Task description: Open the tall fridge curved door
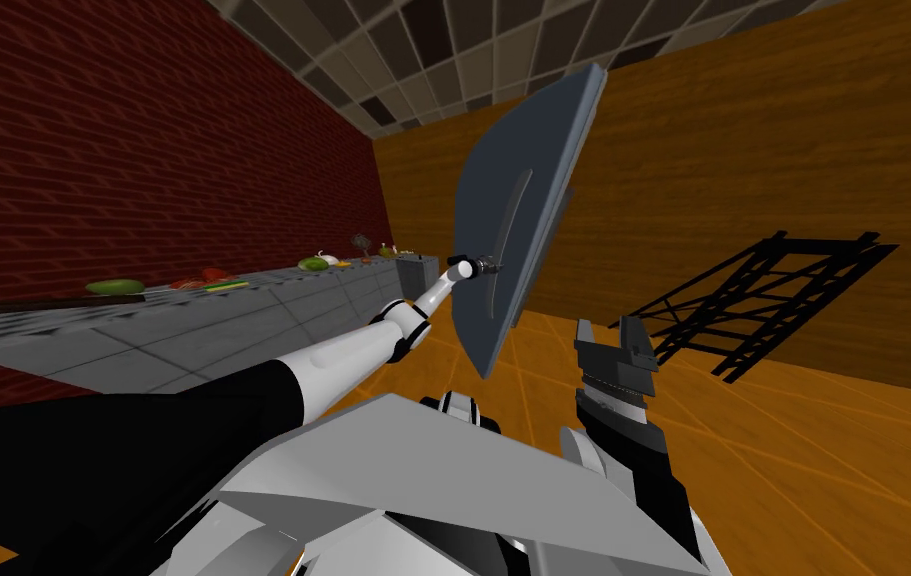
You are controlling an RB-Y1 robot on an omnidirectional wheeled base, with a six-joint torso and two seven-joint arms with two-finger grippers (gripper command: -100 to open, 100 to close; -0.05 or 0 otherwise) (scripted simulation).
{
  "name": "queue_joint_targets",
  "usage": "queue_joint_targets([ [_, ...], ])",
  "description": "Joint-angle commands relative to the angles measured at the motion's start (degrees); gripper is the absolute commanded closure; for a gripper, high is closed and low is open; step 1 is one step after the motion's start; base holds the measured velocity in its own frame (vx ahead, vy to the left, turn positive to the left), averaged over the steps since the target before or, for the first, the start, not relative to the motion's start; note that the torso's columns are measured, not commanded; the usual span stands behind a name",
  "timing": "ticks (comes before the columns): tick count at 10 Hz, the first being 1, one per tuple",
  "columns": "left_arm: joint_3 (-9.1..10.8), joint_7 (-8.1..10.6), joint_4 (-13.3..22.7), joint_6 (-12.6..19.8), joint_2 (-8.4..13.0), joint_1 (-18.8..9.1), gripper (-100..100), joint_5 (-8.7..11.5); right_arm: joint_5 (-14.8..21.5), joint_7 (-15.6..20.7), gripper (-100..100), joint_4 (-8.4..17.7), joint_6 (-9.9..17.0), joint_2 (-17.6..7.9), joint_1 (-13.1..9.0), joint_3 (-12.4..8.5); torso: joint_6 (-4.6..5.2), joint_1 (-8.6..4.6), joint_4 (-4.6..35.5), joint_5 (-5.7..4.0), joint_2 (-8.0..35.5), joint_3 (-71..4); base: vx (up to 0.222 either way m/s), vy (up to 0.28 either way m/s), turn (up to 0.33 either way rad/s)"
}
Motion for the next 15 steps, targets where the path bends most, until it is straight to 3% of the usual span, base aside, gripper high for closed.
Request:
queue_joint_targets([
  [1, -0.94, -1.13, -0.92, 0.57, -0.28, 0.35, 100, 1.91, 0.00, 0.00, 0, 0.00, 0.00, 0.01, 0.00, 0.01, -0.02, -0.22, 0.01, -0.03, -0.06, -0.03, -0.009, 0.255, -0.027],
  [7, -3.13, -2.14, -4.18, 2.40, -1.53, 1.34, 100, 5.09, 0.00, 0.00, 0, 0.00, 0.00, 0.01, 0.00, 0.01, 0.03, -0.27, -0.06, -0.06, -0.10, -0.04, -0.005, 0.263, -0.036],
  [8, -2.37, -0.58, -1.30, 0.99, -1.10, -0.86, -100, 2.86, 0.00, 0.00, 0, 0.00, 0.00, 0.00, 0.01, 0.00, 0.11, -0.17, -0.03, -0.08, -0.10, -0.04, -0.020, 0.192, -0.302],
  [9, -2.37, -0.58, -0.76, 0.99, -1.10, -0.86, -100, 2.86, 0.00, 0.00, 0, 0.00, 0.00, 0.01, 0.00, 0.02, 0.27, -0.58, 0.05, -0.17, 0.14, 0.10, -0.027, 0.057, -0.176],
  [10, -1.83, 0.24, 0.92, -0.31, -0.61, -2.88, -100, 1.51, 0.00, 0.00, 0, 0.00, 0.00, 0.03, 0.01, 0.02, 0.28, -0.94, 0.16, -0.30, 0.38, 0.29, -0.046, 0.053, -0.304],
  [12, -1.83, 0.24, 2.64, -0.31, -0.61, -2.88, -100, 1.51, 0.00, 0.00, 0, 0.00, 0.00, 0.03, 0.00, 0.03, 0.29, -0.61, 0.23, -0.20, 0.43, 0.32, -0.021, 0.031, -0.070],
  [15, -0.76, 1.87, 8.16, -2.89, 0.38, -6.93, -100, -1.18, 0.00, 0.00, 0, 0.00, 0.00, 0.03, 0.00, 0.02, 0.21, -0.10, 0.19, -0.03, 0.47, 0.34, -0.035, 0.065, -0.253],
])
